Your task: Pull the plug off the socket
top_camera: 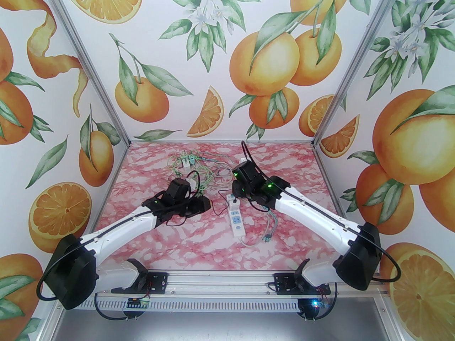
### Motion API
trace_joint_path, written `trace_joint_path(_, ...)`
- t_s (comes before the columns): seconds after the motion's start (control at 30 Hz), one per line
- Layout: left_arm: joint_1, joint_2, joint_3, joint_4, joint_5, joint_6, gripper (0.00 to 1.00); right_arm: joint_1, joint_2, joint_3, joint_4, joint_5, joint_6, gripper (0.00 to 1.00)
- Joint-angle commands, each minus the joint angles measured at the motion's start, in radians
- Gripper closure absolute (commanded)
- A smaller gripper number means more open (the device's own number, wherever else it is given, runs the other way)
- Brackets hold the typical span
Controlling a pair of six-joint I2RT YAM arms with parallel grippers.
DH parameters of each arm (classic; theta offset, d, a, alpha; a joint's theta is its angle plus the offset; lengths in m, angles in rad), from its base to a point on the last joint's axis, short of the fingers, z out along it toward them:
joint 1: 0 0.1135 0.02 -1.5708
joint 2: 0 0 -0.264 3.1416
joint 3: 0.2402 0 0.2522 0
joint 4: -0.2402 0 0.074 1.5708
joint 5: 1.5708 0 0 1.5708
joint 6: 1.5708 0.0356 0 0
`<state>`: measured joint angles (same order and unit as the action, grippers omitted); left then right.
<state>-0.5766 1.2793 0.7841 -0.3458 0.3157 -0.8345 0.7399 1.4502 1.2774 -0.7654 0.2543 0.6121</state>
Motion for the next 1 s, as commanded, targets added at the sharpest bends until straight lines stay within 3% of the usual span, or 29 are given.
trace_joint_path(0.0,0.006,0.001,0.028,-0.046,0.009,0.037,0.45,0.0,-0.003,-0.013,0.006,-0.011,0.01,0.7)
trace_joint_path(0.7,0.007,-0.047,-0.06,-0.013,0.006,0.005,0.45,-0.036,-0.06,-0.361,-0.003,-0.036,0.021,0.69)
trace_joint_path(0.97,0.007,-0.055,-0.073,0.027,0.035,0.022,0.45,-0.037,-0.115,-0.379,0.015,-0.08,-0.018,0.68)
